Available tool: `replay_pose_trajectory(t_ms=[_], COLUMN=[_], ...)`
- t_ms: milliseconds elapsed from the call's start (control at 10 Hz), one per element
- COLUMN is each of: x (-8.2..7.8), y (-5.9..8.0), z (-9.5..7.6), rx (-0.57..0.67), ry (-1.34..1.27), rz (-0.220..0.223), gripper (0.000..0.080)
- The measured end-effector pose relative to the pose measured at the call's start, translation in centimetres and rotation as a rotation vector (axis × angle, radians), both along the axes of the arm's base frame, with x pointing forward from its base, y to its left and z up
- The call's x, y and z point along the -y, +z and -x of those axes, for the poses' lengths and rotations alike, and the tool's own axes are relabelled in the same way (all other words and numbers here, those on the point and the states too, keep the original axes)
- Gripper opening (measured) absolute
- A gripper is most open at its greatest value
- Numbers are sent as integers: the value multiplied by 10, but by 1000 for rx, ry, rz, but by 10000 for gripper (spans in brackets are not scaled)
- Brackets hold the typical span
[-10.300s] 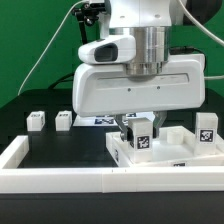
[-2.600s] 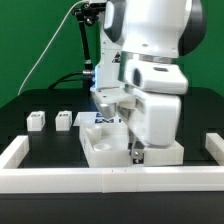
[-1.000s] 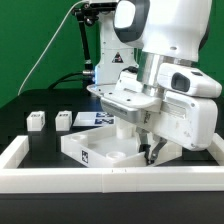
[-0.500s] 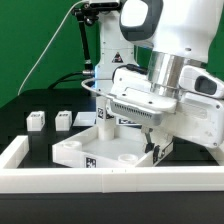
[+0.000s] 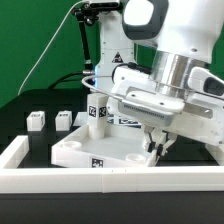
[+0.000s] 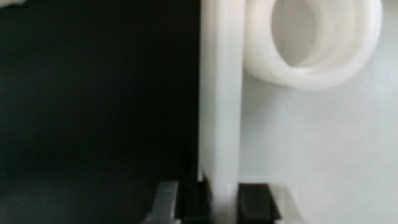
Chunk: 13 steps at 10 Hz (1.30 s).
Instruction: Assemble square table
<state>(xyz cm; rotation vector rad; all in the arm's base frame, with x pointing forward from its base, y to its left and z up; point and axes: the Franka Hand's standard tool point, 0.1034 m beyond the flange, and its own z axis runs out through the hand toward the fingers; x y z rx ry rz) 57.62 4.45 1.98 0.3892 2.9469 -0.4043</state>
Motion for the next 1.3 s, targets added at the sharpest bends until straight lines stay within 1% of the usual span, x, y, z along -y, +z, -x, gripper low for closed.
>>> replay_pose_trajectory(t_ms=[100,200,300,400,500,700,800,1100,1300], x=[1,7,15,13,2,-18,-28,-22,-17], y=[0,0,0,0,0,1,2,0,0], z=[-1,0,1,2,6,10,11,11,12], rx=[5,28,45,37,12,-16,-31,-79,-84], ry=[5,29,27,37,74,145,207,371,385], rz=[-8,-63,-94,-84,-57,-33,-2,20,12], gripper=[57,57,57,57,57,57,57,57,58])
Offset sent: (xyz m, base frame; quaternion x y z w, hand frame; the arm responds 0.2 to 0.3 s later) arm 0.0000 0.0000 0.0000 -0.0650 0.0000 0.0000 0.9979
